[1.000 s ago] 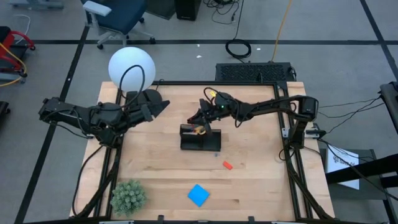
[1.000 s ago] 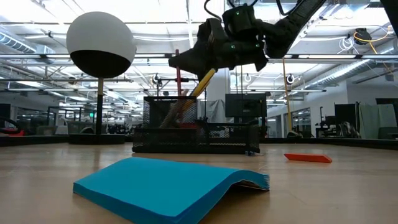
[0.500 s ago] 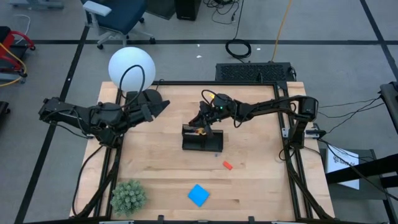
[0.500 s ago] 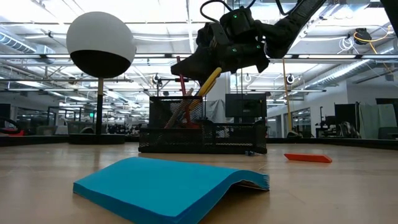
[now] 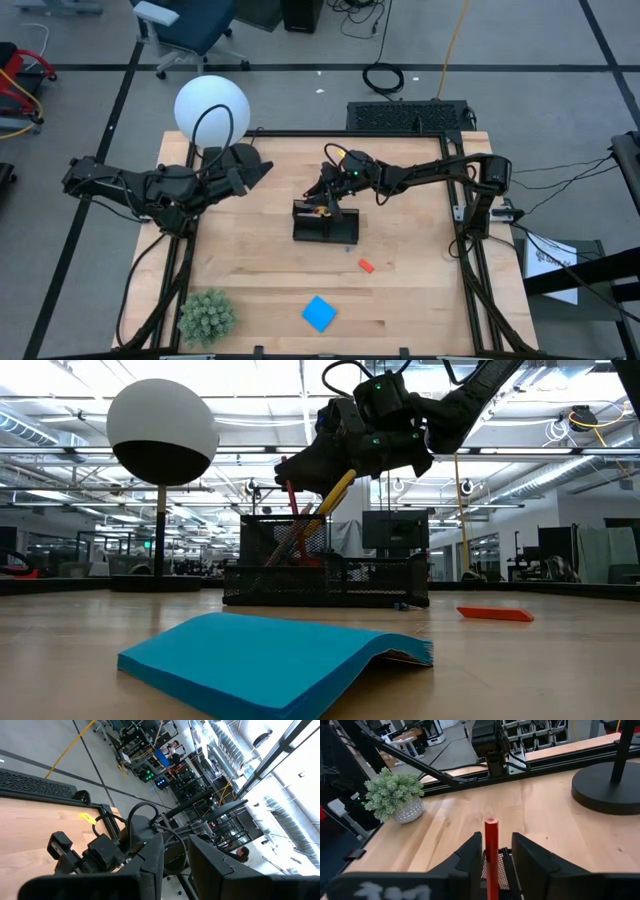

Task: Pick and place office supplies into organizer
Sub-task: Put the red pencil into the desk organizer, then put the blue binder clip into the desk organizer

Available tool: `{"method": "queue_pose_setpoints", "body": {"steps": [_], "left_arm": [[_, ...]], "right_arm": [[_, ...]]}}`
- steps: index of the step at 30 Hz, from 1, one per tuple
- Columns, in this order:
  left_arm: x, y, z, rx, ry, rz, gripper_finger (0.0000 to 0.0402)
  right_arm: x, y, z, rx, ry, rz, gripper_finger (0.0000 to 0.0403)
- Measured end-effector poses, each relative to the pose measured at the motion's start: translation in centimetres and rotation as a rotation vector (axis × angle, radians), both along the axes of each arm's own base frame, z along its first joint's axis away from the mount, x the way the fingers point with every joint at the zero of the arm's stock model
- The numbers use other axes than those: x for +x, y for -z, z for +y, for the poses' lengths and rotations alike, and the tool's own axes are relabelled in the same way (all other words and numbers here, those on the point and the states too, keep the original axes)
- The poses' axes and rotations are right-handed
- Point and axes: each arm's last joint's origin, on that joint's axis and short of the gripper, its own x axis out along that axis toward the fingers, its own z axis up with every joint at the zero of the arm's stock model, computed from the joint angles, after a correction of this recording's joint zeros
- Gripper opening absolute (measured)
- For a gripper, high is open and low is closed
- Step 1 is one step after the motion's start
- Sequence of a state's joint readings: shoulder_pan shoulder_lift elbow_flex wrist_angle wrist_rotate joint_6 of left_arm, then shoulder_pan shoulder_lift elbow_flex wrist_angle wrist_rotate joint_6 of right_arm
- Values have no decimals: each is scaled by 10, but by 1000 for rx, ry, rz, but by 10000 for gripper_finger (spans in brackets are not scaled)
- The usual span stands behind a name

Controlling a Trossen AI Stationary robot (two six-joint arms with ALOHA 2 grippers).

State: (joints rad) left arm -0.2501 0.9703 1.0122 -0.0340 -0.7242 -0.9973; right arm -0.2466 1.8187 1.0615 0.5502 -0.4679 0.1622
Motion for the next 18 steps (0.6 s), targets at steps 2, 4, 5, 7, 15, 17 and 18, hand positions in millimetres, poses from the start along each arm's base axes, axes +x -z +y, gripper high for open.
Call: {"method": "queue_pose_setpoints", "body": {"steps": [2, 4, 5, 7, 15, 17, 18], "left_arm": [[0, 0, 0, 1, 0, 1, 81], [0, 0, 0, 6, 0, 3, 81], [0, 0, 0, 7, 0, 4, 81], [0, 0, 0, 11, 0, 6, 81], [0, 1, 0, 20, -2, 19, 81], [0, 2, 0, 22, -2, 26, 81], [0, 2, 0, 23, -2, 29, 81]], "right_arm": [[0, 0, 0, 15, 3, -1, 109], [-1, -4, 0, 23, 5, 0, 124], [-1, -5, 0, 22, 5, -8, 132], [-3, -12, 1, 19, 6, -20, 147], [-15, -39, 1, -30, 76, -54, 186], [-19, -47, 0, -37, 82, -69, 190], [-21, -52, 0, -39, 84, -80, 191]]}}
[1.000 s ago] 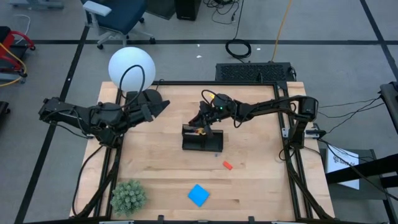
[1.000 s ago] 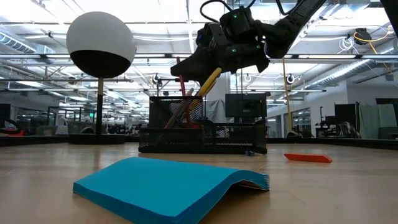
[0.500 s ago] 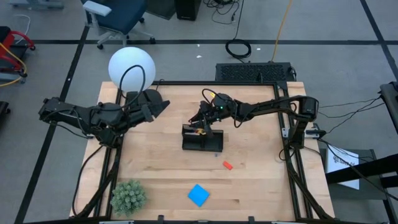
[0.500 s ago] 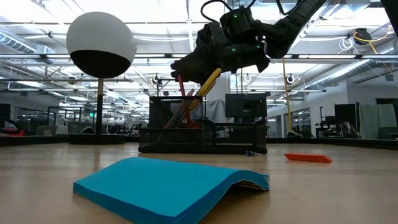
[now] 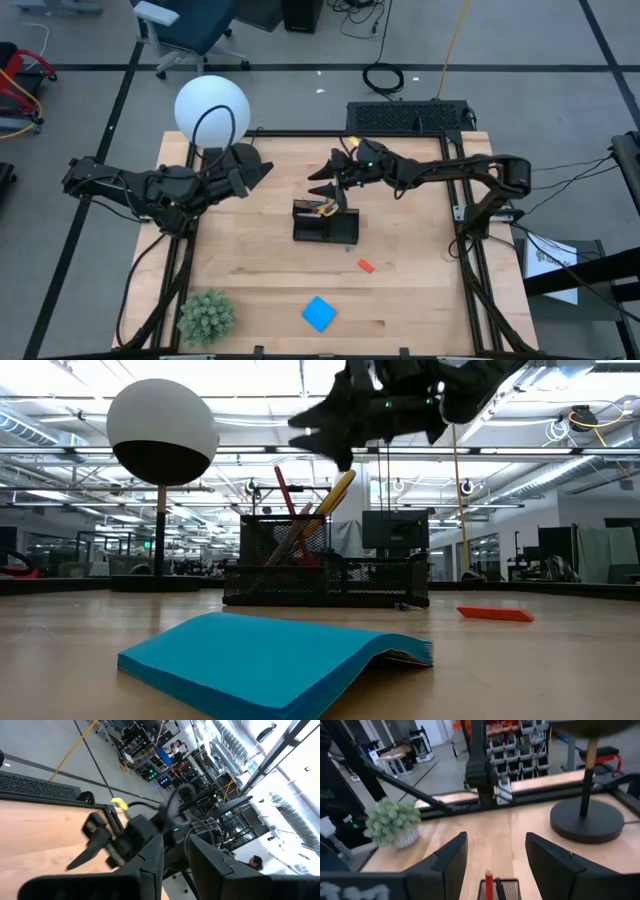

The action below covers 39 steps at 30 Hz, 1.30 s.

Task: Pick and place office supplies into organizer
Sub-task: Put the blue binder clip into the desk organizer

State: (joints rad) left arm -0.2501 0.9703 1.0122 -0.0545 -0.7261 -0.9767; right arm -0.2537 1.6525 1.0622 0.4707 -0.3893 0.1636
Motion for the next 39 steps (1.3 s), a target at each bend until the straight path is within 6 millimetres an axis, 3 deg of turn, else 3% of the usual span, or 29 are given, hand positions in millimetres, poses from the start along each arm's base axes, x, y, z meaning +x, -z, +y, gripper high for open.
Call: {"method": "queue_pose_setpoints", "body": {"steps": [11, 22, 35, 39], "left_arm": [[0, 2, 0, 19, 0, 32, 81], [0, 3, 0, 36, 0, 47, 81], [1, 5, 5, 35, -4, 70, 81], [1, 7, 5, 35, 0, 85, 81]], "right_arm": [[-31, -43, 8, 13, 3, -16, 181], [-67, -74, 31, 26, -41, 37, 176], [-77, -60, 81, 36, -210, 254, 175], [-81, -50, 92, 10, -191, 360, 172]]}}
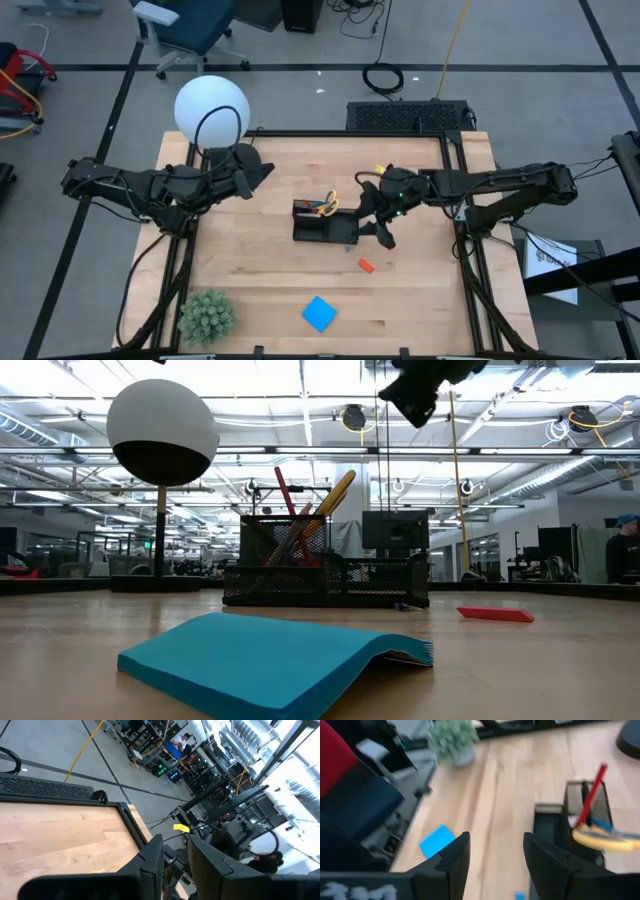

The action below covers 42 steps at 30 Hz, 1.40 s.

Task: Pick and place office supplies into organizer
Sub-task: Put the blue binder clip into the desk organizer

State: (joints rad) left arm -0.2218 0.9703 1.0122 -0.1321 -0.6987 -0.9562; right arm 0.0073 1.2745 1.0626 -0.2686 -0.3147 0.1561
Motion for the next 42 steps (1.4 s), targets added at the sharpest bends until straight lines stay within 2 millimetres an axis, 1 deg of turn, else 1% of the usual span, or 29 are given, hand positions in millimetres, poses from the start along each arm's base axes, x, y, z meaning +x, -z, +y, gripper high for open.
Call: {"method": "queue_pose_setpoints", "body": {"steps": [2, 4, 11, 13, 19, 26, 31, 34, 39, 42], "left_arm": [[0, 1, 0, 2, 0, 7, 81], [0, 1, 0, 3, 0, 9, 81], [0, 3, 0, 10, 0, 37, 81], [0, 5, 0, 12, 0, 52, 81], [-1, 8, 0, 35, 4, 96, 81], [-1, 7, 0, 25, 4, 84, 81], [-1, 7, 0, 25, 4, 83, 81], [-1, 7, -1, 26, 4, 83, 81], [-1, 7, 0, 25, 4, 83, 81], [-1, 7, 0, 26, 4, 83, 81]], "right_arm": [[-3, 5, 4, -44, 11, 50, 170], [-7, 16, 7, -66, 20, 106, 169], [-15, 58, 15, -38, 17, 250, 169], [-15, 70, 17, -41, 9, 285, 169], [-6, 90, 26, -46, -20, 321, 169], [7, 107, 36, -15, -17, 335, 169], [14, 117, 37, -10, -10, 340, 169], [16, 121, 33, -40, 16, 347, 169], [17, 121, 23, -99, 66, 334, 169], [17, 122, 16, -106, 90, 341, 169]]}}
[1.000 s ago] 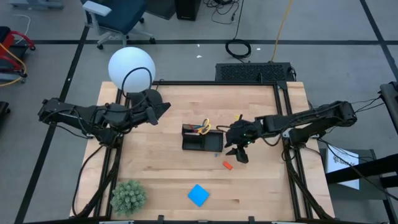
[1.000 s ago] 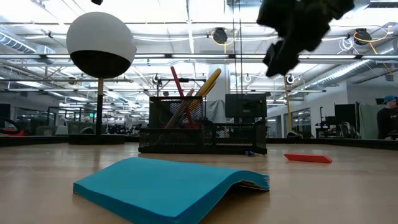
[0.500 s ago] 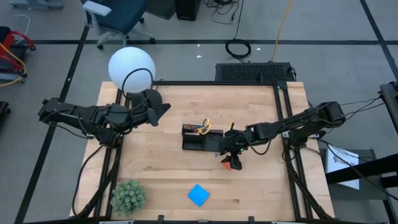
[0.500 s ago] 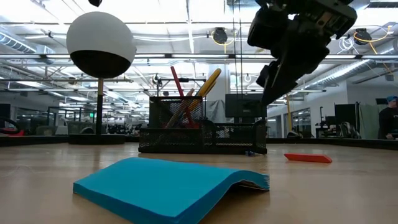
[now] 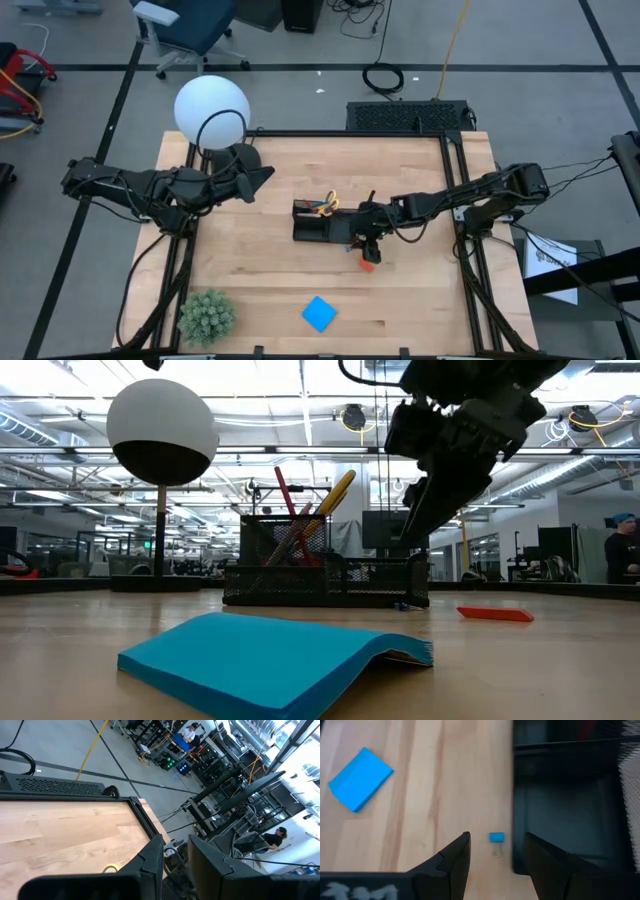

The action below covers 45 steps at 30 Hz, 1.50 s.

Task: Pick and place office supplies into organizer
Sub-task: Put the blue binder clip into the desk organizer

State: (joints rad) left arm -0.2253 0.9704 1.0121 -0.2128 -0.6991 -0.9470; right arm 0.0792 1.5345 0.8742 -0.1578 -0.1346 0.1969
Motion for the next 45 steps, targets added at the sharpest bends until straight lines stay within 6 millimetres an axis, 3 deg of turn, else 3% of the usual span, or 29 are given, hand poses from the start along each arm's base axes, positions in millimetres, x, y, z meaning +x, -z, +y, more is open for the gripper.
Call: {"method": "queue_pose_setpoints", "body": {"steps": [15, 29, 45], "left_arm": [[0, 0, 0, 0, 0, 0, 81], [0, 0, 0, 0, 0, 0, 81], [0, 0, 0, 0, 1, 0, 81]], "right_arm": [[-4, 3, -2, 47, -92, 50, 169], [4, 44, 4, 78, -88, 193, 169], [11, 41, -8, 23, -21, 155, 169]]}}
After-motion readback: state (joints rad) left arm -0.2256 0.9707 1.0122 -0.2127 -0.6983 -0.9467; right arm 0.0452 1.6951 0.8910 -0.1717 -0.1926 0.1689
